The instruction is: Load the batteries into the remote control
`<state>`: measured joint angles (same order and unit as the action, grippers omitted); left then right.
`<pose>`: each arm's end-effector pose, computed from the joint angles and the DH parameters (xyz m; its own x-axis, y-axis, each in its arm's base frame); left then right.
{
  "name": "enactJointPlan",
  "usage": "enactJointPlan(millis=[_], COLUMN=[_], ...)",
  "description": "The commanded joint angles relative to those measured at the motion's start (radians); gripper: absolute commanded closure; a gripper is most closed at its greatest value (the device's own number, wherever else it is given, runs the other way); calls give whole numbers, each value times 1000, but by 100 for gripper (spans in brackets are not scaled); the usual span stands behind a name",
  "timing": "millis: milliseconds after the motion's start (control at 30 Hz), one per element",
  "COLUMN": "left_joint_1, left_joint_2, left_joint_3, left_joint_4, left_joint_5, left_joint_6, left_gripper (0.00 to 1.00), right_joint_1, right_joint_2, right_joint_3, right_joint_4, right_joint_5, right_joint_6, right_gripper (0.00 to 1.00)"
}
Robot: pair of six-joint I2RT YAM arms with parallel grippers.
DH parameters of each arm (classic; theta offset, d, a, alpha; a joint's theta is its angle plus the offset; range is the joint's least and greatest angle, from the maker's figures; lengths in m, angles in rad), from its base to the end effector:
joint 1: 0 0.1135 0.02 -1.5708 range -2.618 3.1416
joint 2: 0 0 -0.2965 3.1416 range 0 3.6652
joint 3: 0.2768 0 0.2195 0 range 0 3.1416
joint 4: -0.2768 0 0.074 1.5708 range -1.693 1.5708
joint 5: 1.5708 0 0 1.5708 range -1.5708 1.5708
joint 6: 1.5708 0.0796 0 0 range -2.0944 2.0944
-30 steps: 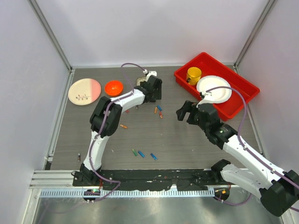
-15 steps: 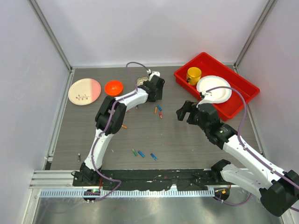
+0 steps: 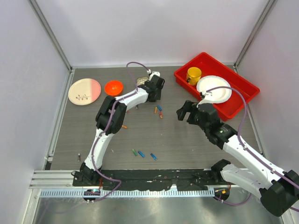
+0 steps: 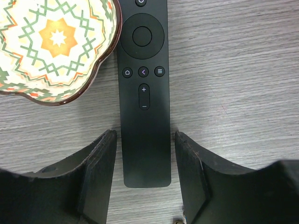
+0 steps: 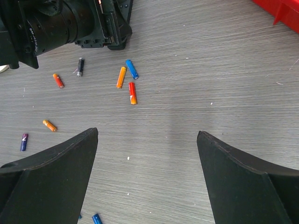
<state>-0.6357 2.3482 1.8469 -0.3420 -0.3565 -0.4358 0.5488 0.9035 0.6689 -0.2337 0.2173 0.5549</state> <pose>0.4516 -0.2987 0.1650 -0.7008 0.0255 -0.7129 0.0814 0.9957 -0.0444 0.1721 0.0851 0.2872 -0.5092 0.2917 -0.8097 -0.0906 0.9174 0.3874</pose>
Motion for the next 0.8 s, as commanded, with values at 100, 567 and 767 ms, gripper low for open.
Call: enactJointPlan(millis=[100,567,767], left_joint_1=[-2,-12,-42], left_joint_2=[-16,-271,-435], left_joint_3=[-55,-339,-446], left_joint_4=[1,218,270], left_joint_5=[33,111,113], left_joint_6=[0,6,11], left_gripper=[49,86,99], right_joint_1=[5,5,3], right_joint_2=[-25,-97,-123], right_joint_3=[8,44,73], right_joint_4=[16,-33,-52], right_joint_5=[25,19,42], right_joint_6=[11,30,17], right_gripper=[8,8,8])
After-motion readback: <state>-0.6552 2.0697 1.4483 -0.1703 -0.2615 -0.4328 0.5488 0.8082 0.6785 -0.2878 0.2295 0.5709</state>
